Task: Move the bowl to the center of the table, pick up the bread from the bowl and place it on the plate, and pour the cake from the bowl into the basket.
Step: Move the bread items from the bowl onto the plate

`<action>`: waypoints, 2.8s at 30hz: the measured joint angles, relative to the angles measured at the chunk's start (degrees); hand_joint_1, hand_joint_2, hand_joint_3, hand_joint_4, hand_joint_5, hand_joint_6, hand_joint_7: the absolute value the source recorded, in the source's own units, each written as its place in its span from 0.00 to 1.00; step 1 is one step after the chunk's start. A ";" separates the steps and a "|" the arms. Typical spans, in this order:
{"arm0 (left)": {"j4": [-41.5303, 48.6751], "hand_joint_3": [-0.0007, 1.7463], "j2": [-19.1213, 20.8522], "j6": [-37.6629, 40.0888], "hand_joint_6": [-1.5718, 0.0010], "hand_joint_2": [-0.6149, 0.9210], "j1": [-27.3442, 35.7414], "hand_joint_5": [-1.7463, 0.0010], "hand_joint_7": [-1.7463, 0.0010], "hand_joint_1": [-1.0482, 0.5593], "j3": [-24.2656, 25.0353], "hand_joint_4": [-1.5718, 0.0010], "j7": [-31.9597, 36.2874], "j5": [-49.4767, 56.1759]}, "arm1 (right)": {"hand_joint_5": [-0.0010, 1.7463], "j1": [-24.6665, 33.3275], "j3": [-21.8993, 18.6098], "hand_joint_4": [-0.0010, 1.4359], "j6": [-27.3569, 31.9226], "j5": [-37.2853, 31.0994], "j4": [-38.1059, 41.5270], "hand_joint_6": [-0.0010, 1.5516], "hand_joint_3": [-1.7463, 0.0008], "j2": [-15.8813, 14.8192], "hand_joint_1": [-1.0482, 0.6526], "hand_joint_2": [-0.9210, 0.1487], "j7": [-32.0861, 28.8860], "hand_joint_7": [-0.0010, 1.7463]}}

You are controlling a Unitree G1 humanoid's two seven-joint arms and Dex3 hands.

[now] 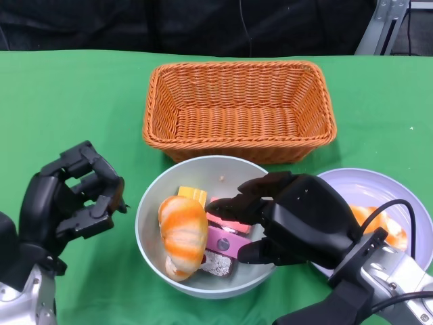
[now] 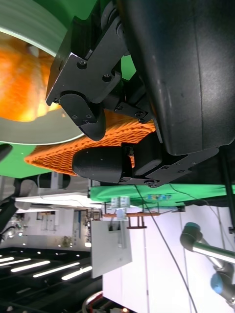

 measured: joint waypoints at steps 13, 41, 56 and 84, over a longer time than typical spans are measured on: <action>4.19 0.57 1.22 -0.08 0.50 0.79 -2.86 0.05 0.15 0.67 2.46 0.51 2.45 0.08 | 0.00 -3.95 2.31 0.48 -2.52 -1.22 5.28 0.42 0.98 1.72 0.16 0.00 -3.30 0.00; 12.89 0.13 1.51 -3.83 0.53 1.00 -5.82 0.00 0.11 0.61 3.01 0.51 6.03 2.54 | 0.00 -20.01 11.34 0.35 -11.76 -5.49 34.70 0.37 0.99 7.86 0.14 0.00 -21.90 0.01; 12.64 0.04 1.19 -1.90 0.52 0.98 -5.83 0.00 0.14 0.56 3.51 0.52 4.83 0.35 | 0.00 -24.36 14.79 0.35 -15.91 -5.55 43.06 0.40 1.00 9.75 0.14 0.01 -26.88 0.01; 14.69 0.56 -0.15 -1.33 0.46 0.81 -7.43 0.05 0.24 0.66 4.69 0.50 6.22 0.42 | 0.06 -32.80 24.85 0.52 -27.52 -10.80 59.17 0.54 1.00 12.14 0.30 0.07 -44.16 0.03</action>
